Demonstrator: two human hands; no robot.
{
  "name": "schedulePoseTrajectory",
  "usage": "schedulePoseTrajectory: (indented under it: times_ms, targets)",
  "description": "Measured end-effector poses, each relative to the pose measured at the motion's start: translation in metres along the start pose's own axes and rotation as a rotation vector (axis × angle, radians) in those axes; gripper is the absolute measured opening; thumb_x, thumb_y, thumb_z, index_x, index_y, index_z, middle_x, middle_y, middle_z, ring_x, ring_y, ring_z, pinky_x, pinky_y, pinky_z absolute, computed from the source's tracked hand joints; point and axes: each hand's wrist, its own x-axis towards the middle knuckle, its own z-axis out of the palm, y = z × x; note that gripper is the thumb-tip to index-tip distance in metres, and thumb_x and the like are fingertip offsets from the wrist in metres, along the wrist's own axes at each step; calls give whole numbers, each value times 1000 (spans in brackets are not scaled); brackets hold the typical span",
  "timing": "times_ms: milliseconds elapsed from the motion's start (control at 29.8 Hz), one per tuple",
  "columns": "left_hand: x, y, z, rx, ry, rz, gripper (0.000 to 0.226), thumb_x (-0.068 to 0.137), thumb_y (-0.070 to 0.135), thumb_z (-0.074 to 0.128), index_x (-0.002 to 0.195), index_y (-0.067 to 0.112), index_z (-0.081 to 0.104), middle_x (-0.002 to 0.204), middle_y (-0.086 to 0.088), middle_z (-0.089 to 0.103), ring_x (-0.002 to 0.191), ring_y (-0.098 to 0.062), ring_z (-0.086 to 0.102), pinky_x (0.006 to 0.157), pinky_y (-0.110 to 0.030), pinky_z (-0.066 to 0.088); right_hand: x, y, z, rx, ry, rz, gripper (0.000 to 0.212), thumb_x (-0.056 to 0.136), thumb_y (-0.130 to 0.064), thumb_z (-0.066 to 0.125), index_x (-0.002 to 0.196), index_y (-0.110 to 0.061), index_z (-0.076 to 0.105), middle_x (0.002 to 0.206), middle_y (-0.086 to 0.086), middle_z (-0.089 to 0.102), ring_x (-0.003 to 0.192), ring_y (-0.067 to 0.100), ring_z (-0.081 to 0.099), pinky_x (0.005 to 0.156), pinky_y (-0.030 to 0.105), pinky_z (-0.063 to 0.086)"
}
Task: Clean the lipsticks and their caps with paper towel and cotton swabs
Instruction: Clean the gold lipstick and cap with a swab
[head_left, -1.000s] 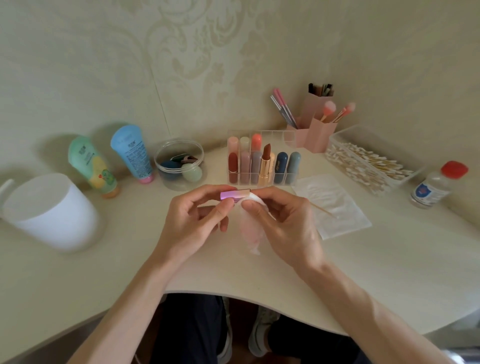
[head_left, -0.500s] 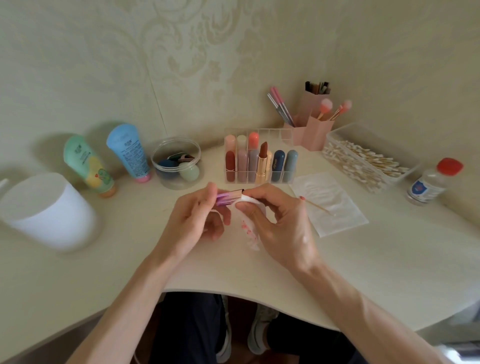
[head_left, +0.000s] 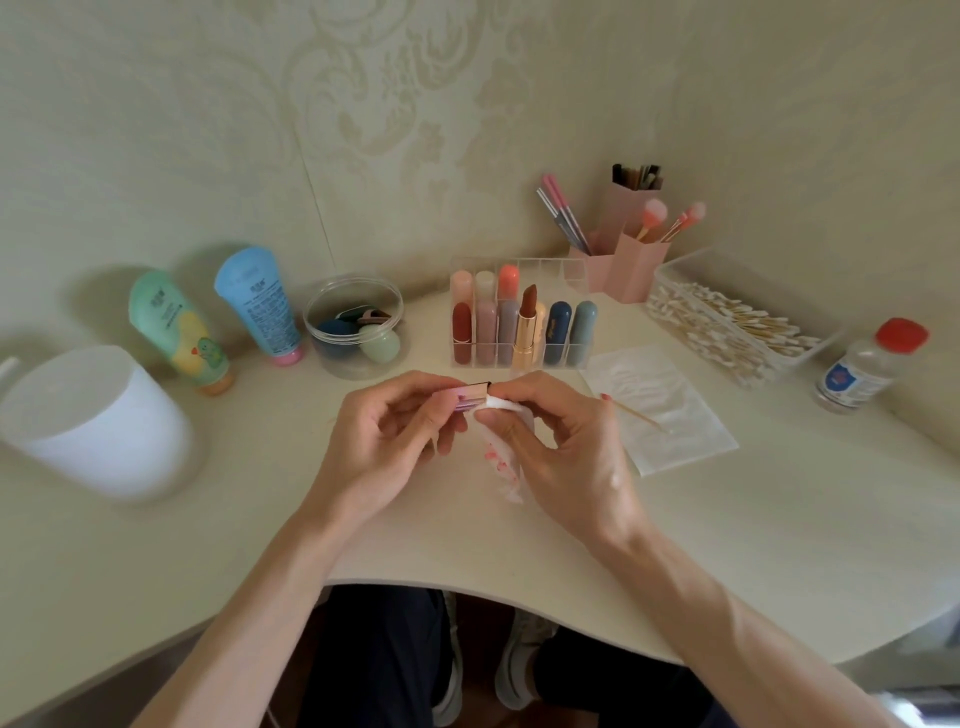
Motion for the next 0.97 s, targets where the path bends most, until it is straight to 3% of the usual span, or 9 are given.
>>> schedulePoseTrajectory:
  times_ms: [134,235,335,402,503,637,704,804,972]
  targets:
    - [-1,-2,-1,97,65,119,18,83,18,78,100,16,75,98,2,78,71,-12,68,62,-22,51,1,-1,0,66,-10,82,11,95,-8,75,105,-5,80,86,6,78,75,19,73,71,21,56]
    - [-2,-3,-1,206,115,214,18,82,19,79,99,16,76,100,9,77,86,-16,72,68,-25,56,2,-7,-4,183,-58,256,15,97,-18,74,105,-9,82,89,13,79,75,17,71,70,26,56]
    - [-4,-1,1,287,130,278,21,83,20,76,103,15,77,100,11,76,92,-16,73,75,-27,58,5,-8,-10,370,-148,508,19,95,-32,75,100,-15,83,81,4,73,72,17,65,69,30,51]
    - [-3,0,0,203,165,214,22,83,17,77,105,17,77,99,7,78,86,-15,74,73,-28,59,7,-10,-14,495,-129,599,22,95,-32,73,97,-12,82,72,2,63,66,16,57,62,27,47]
    - [0,1,-3,43,232,156,23,88,7,75,111,9,73,99,-4,79,78,-22,74,63,-26,54,9,-11,-20,301,-29,457,20,100,-28,70,101,-11,81,73,6,67,67,16,62,63,25,51]
    - [-2,6,-2,-24,216,99,21,92,4,72,113,2,70,104,-8,78,79,-29,75,60,-25,49,7,-8,-20,-113,-82,145,24,107,-20,59,93,-4,71,61,12,62,55,27,63,56,42,52]
    - [-4,8,-1,-44,190,77,18,91,1,73,108,0,69,105,-9,79,81,-29,76,63,-20,50,6,-3,-18,-222,-110,122,20,107,-25,60,104,-11,74,66,3,66,60,20,65,59,35,52]
    - [-5,11,1,-68,181,64,15,91,-1,73,104,0,67,104,-9,79,83,-28,77,67,-17,52,3,5,-17,-464,-114,115,31,101,-48,61,124,-32,75,87,-17,70,80,4,63,70,14,44]
    - [-4,11,1,-37,140,48,12,96,5,69,107,2,65,106,-8,78,84,-29,76,59,-27,50,11,5,-29,-506,76,63,13,100,-31,69,105,-24,80,87,-12,71,76,9,61,65,11,40]
